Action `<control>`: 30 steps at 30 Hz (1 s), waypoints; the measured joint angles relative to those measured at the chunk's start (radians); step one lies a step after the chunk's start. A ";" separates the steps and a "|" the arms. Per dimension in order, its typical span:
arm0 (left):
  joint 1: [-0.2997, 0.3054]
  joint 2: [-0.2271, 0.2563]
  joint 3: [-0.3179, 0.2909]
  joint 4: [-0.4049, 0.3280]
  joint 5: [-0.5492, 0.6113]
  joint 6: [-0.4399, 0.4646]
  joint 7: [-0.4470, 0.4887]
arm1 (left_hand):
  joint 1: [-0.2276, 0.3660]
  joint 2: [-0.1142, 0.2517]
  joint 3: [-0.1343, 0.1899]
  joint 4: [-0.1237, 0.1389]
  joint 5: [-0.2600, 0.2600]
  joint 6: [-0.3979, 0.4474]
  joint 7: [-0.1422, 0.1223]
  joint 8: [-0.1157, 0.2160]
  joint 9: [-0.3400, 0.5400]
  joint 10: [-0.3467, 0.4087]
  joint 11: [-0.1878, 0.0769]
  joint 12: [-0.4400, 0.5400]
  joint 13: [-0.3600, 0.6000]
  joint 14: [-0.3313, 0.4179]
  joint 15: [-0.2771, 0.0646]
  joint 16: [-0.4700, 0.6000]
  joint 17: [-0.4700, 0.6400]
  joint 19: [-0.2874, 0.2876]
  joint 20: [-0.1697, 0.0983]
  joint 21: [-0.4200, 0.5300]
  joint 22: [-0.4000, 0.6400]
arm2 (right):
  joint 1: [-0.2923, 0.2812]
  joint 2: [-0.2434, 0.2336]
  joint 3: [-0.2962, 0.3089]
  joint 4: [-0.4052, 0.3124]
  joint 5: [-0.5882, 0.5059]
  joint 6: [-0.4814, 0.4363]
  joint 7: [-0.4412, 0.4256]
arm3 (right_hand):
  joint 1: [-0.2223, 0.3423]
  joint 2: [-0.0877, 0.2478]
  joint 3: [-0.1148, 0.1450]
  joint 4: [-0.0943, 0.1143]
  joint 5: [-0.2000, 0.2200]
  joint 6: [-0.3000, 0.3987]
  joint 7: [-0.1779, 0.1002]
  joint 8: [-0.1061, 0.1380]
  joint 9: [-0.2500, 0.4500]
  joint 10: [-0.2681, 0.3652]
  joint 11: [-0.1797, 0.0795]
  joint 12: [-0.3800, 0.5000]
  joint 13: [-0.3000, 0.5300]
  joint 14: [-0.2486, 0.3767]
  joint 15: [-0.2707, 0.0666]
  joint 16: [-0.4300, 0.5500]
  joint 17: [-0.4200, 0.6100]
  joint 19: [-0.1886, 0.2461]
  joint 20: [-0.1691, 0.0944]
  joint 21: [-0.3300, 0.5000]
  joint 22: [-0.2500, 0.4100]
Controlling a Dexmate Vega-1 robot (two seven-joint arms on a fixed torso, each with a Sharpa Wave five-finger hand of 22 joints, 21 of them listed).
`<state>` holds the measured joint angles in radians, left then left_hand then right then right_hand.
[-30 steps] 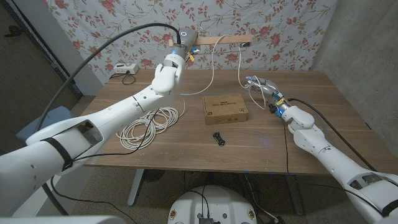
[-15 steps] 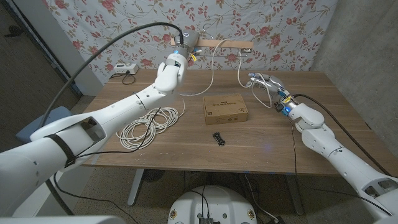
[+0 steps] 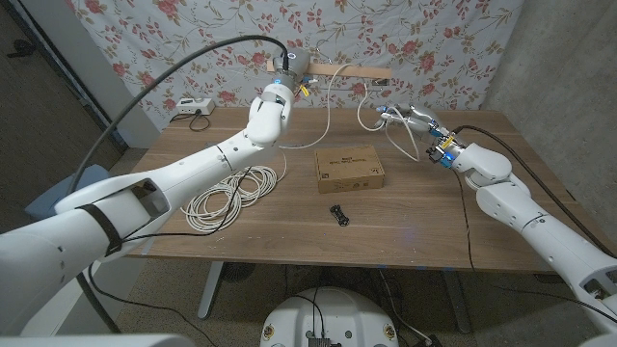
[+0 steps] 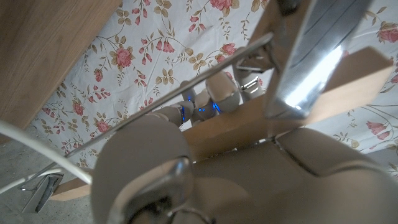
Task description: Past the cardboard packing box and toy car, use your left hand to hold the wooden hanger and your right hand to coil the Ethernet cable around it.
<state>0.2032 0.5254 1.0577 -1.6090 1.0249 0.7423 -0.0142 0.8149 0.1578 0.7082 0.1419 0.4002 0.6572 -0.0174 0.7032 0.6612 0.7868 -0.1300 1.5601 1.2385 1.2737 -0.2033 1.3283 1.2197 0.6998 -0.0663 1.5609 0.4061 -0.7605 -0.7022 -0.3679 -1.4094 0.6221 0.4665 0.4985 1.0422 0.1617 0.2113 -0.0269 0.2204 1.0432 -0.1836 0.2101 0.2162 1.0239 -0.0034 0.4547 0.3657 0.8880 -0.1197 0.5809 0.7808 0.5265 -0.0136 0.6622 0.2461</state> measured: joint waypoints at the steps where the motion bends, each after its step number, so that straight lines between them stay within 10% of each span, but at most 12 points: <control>1: -0.001 0.000 0.001 0.001 0.001 0.001 -0.001 | 0.000 0.000 0.000 0.000 0.000 0.000 0.000 0.000 -0.003 0.000 0.000 0.000 0.000 0.000 0.000 0.000 0.000 0.000 0.000 0.000 0.000 | 0.001 -0.001 0.000 -0.002 -0.002 0.001 0.001 | 0.000 0.000 0.000 0.000 -0.004 0.000 0.000 0.000 0.000 0.000 0.000 0.000 0.000 0.000 0.000 0.000 0.000 0.000 0.000 0.000 0.000; 30: -0.045 0.010 0.068 0.001 0.009 -0.034 -0.071 | 0.002 0.005 0.000 0.000 -0.007 -0.003 0.002 0.005 -0.010 0.000 0.000 0.000 0.000 0.000 0.000 0.000 0.000 0.000 0.000 0.000 -0.003 | 0.249 0.044 -0.056 0.062 -0.056 0.049 0.140 | 0.002 -0.002 0.001 -0.007 -0.008 0.000 0.000 0.002 0.005 0.004 -0.004 -0.004 0.008 0.009 -0.002 0.000 0.004 -0.007 0.000 0.023 -0.009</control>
<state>0.1577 0.5357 1.1256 -1.6077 1.0339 0.7087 -0.0851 0.8174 0.1628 0.7081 0.1418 0.3933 0.6545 -0.0156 0.7085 0.6513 0.7864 -0.1298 1.5600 1.2383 1.2739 -0.2032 1.3282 1.2196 0.6998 -0.0662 1.5607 0.4032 -0.5118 -0.6578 -0.4240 -1.3473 0.5661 0.5152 0.6385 1.0442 0.1597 0.2127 -0.0335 0.2127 1.0432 -0.1836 0.2119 0.2212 1.0276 -0.0074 0.4509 0.3739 0.8968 -0.1218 0.5808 0.7852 0.5192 -0.0136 0.6852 0.2369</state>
